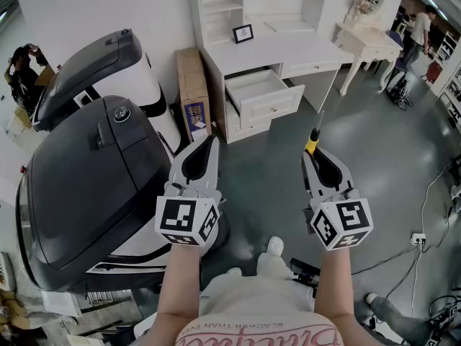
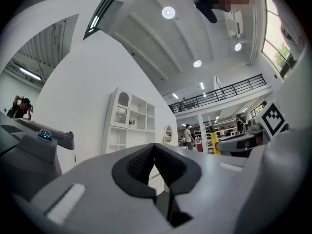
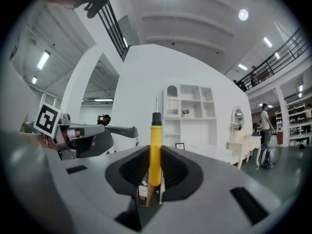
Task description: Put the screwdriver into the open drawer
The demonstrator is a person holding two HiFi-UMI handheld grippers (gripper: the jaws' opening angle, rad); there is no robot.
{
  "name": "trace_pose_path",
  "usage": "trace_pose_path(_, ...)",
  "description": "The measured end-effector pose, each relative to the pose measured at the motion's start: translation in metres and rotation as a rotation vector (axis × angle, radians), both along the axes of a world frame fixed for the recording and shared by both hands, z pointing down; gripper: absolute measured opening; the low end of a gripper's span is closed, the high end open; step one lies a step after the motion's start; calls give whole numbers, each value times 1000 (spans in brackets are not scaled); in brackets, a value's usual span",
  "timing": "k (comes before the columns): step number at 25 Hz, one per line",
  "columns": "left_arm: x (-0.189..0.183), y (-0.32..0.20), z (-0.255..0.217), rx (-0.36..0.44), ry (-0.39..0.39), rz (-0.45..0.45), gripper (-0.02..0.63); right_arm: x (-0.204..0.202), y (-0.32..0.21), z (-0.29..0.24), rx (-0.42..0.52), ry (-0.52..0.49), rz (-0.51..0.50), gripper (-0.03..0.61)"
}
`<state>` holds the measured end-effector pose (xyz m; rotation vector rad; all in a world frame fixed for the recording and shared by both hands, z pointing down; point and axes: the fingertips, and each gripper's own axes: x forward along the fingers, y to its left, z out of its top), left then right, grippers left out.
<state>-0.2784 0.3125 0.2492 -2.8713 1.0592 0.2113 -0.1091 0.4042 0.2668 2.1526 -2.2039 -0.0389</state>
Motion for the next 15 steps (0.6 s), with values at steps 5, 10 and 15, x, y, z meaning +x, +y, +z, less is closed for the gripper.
trace_pose_path(5, 30, -17, 2, -8, 1, -21, 9, 32, -19, 0, -1, 1, -18, 75)
trace_pose_path(10, 62, -36, 0, -6, 0, -50, 9, 66, -41, 0, 5, -2, -45, 75)
trace_pose_path(15, 94, -50, 3, -1, -8, -79, 9, 99, -61, 3, 7, -10, -82, 75)
